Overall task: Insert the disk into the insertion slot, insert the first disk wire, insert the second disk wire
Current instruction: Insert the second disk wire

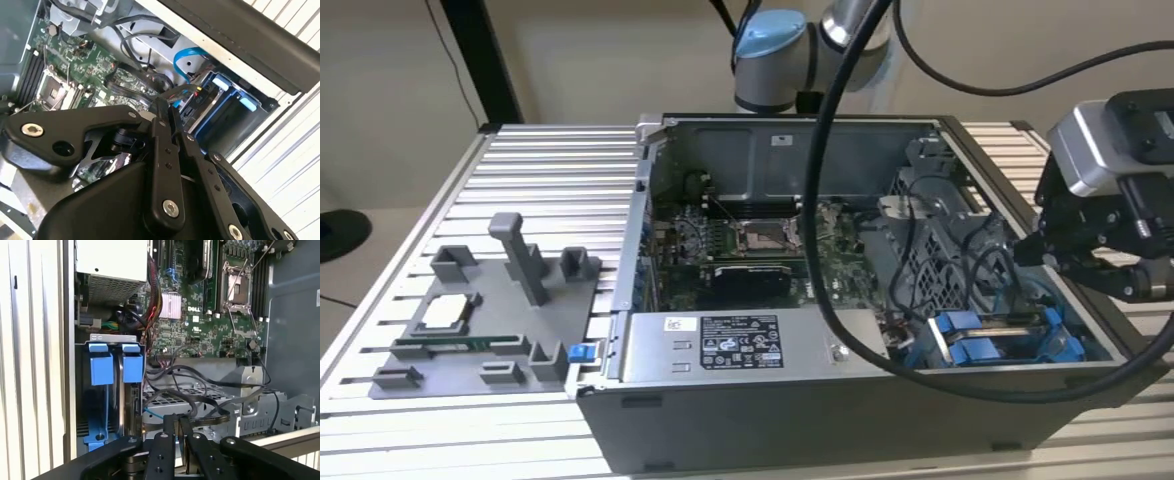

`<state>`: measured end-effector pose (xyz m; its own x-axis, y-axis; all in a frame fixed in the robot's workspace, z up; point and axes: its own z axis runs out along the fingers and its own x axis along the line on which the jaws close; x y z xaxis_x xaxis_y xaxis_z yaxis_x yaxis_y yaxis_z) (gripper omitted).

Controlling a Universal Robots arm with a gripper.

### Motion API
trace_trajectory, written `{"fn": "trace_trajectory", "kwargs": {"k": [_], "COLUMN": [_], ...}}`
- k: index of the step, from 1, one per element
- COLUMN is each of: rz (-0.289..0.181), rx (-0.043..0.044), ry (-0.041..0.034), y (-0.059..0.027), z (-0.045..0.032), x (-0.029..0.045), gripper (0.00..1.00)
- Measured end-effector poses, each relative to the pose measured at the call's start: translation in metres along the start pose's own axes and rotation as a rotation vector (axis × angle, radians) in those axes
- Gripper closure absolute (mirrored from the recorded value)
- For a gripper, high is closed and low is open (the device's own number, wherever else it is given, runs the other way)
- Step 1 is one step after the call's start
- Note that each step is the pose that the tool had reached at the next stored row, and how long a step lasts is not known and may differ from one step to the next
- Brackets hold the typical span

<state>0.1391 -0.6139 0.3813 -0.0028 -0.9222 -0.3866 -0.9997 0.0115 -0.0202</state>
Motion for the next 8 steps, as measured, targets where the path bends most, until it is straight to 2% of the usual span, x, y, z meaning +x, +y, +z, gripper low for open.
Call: {"fn": "trace_trajectory", "kwargs": {"k": [2, 3, 4, 8], "rz": [0.000, 0.000, 0.001, 0.003], "rx": [-0.0001, -0.0004, -0.0018, -0.0092], "ry": [0.0000, 0.0024, 0.0113, 0.0614], "y": [0.0000, 0.0000, 0.0001, 0.0001], "z": [-0.0028, -0.0027, -0.0029, -0.0031], "x": [-0.0008, -0.0008, -0.0008, -0.0003], "gripper": [1.00, 1.00, 1.00, 1.00]}}
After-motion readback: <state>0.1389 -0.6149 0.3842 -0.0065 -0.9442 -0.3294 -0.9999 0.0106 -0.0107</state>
